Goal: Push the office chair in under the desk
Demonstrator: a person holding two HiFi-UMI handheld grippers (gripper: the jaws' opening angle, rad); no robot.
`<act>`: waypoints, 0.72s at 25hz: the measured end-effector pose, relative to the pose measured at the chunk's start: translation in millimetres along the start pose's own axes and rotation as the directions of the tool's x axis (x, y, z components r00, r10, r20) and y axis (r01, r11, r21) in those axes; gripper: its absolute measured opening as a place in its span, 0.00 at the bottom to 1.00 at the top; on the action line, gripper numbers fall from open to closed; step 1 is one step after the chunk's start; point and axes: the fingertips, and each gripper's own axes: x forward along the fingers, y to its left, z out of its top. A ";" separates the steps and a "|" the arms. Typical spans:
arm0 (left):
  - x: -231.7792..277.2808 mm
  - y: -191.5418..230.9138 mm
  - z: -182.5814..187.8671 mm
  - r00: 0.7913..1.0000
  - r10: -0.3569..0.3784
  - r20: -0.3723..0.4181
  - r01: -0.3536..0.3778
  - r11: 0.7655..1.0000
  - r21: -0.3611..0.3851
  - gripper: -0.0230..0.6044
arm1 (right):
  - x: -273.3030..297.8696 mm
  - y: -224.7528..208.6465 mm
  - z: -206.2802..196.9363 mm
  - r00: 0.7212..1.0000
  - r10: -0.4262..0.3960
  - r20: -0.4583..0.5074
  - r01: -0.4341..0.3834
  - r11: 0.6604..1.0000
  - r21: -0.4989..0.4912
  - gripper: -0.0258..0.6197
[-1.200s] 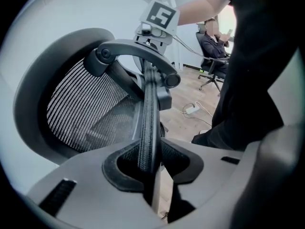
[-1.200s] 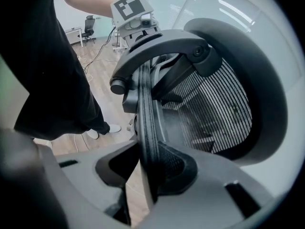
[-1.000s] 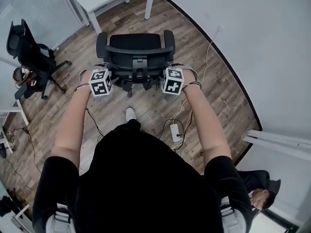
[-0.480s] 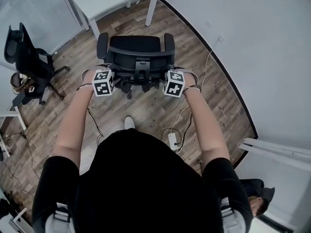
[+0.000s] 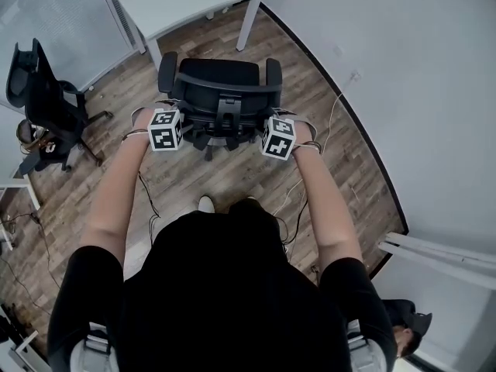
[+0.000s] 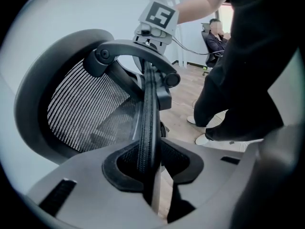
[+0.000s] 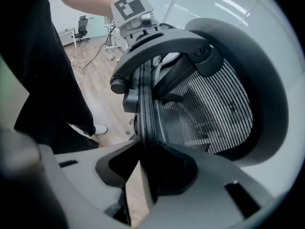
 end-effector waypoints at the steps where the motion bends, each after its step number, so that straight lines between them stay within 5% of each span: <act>1: 0.8 -0.3 -0.9 1.000 0.004 -0.001 -0.004 1.000 0.001 0.20 | 1.2 -0.1 0.2 1.000 -0.002 0.003 0.002 1.000 -0.003 0.22; 7: 3.5 1.3 -2.6 1.000 0.029 -0.006 -0.029 1.000 0.009 0.20 | 5.5 -2.3 -0.3 0.999 -0.025 0.020 0.026 0.999 -0.022 0.22; 13: 19.8 89.8 -13.2 1.000 0.004 -0.013 -0.005 0.999 -0.040 0.20 | 24.6 -98.0 -5.8 1.000 0.030 0.009 -0.030 0.999 -0.033 0.21; 18: 27.0 113.6 -20.7 1.000 0.006 -0.023 -0.007 0.999 -0.052 0.20 | 31.6 -122.5 -1.6 0.999 0.043 0.021 -0.042 0.998 -0.035 0.21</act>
